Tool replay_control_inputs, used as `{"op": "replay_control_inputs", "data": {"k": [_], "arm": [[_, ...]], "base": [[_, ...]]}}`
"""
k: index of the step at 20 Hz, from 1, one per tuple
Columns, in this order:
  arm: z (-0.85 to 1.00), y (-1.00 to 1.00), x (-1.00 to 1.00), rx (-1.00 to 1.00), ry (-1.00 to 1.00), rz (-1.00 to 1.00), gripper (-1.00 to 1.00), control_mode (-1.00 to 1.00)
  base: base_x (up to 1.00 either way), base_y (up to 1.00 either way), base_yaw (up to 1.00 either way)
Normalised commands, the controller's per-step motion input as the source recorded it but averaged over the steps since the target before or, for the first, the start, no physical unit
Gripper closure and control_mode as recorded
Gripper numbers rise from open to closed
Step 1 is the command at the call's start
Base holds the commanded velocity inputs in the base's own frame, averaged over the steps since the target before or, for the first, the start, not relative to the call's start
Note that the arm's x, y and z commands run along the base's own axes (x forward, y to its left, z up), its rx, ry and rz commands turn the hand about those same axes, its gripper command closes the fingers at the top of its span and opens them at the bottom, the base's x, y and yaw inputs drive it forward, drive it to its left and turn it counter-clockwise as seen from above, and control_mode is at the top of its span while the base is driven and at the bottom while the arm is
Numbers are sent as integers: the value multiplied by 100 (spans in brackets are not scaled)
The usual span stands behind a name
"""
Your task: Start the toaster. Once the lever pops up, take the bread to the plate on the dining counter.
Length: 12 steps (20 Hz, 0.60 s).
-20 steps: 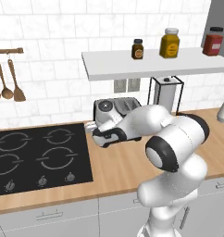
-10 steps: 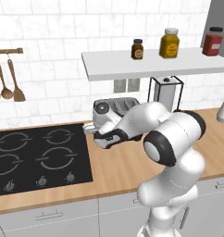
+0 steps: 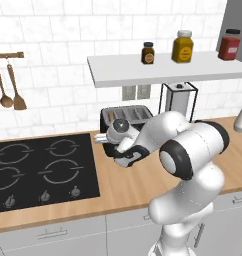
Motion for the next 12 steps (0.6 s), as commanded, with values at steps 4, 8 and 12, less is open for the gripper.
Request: {"op": "replay_control_inputs", "data": {"k": [4,8,12], "arm": [[100,10,-71,17,-3,2,-100,-100],[100,27,-68,24,26,3,-100,-100],[78,39,-68,31,56,-11,-100,-100]], "base": [[0,0,0],[0,0,0],[0,0,0]]}}
